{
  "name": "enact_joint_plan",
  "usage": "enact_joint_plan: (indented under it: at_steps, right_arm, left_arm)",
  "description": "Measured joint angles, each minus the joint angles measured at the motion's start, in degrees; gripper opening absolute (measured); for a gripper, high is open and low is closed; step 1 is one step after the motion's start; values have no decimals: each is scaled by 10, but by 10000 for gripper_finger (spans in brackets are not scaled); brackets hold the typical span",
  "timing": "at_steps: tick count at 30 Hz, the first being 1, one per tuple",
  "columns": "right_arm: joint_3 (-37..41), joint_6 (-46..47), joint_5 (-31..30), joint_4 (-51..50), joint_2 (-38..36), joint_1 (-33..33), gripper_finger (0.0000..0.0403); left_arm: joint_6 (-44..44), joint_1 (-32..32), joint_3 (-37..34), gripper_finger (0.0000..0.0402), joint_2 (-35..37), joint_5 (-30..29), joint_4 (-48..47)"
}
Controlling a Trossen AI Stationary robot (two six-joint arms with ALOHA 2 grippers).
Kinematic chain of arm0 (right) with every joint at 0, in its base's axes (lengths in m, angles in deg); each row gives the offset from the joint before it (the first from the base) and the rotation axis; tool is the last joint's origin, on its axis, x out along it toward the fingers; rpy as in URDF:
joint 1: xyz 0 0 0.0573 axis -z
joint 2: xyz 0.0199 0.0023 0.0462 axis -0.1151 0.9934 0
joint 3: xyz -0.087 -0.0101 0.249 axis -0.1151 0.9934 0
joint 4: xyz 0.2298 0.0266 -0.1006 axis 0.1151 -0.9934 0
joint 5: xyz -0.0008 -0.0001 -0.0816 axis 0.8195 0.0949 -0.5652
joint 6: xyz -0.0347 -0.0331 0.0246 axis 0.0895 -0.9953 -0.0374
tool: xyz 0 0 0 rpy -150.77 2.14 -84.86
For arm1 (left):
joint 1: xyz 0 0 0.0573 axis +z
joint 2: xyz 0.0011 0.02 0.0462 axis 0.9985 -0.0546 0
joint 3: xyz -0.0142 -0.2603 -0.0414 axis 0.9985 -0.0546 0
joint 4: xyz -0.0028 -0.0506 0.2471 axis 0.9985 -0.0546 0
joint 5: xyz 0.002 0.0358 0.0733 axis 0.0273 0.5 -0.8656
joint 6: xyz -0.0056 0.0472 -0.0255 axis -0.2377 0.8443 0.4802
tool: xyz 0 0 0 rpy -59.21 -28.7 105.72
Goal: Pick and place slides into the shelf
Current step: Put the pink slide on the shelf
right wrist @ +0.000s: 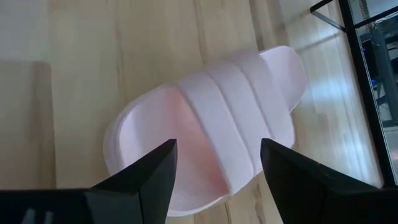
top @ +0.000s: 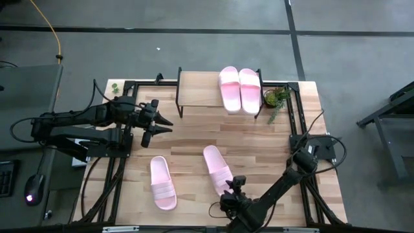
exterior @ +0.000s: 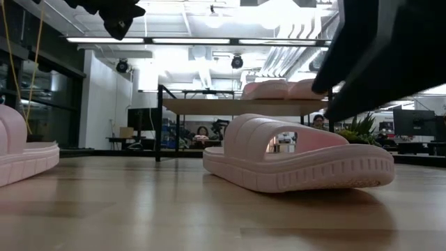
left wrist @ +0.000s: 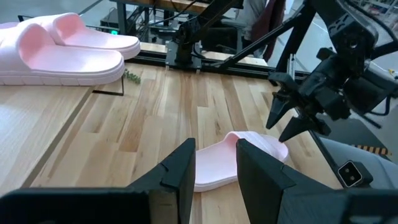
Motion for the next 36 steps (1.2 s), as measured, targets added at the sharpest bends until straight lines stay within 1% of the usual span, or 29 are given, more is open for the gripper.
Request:
enact_joint_plan:
  at_steps: [5, 8, 11, 17, 21, 28, 36]
  right_arm:
    - [0, 1, 1, -12, 21, 2, 222]
    - [0, 21, -10, -24, 28, 5, 222]
    - [0, 38, -19, -30, 29, 10, 222]
    - [0, 27, -20, -30, 29, 17, 222]
    - [0, 35, -37, -30, 29, 17, 222]
    - [0, 42, -39, -30, 29, 19, 222]
    - [0, 42, -58, -29, 29, 20, 222]
  left_arm:
    - [0, 0, 0, 101, 0, 0, 0]
    - [0, 0, 0, 101, 0, 0, 0]
    - [0, 0, 0, 101, 0, 0, 0]
    - [0, 0, 0, 101, 0, 0, 0]
    - [0, 0, 0, 101, 0, 0, 2]
    - [0, 0, 0, 101, 0, 0, 2]
    - [0, 0, 0, 101, 0, 0, 2]
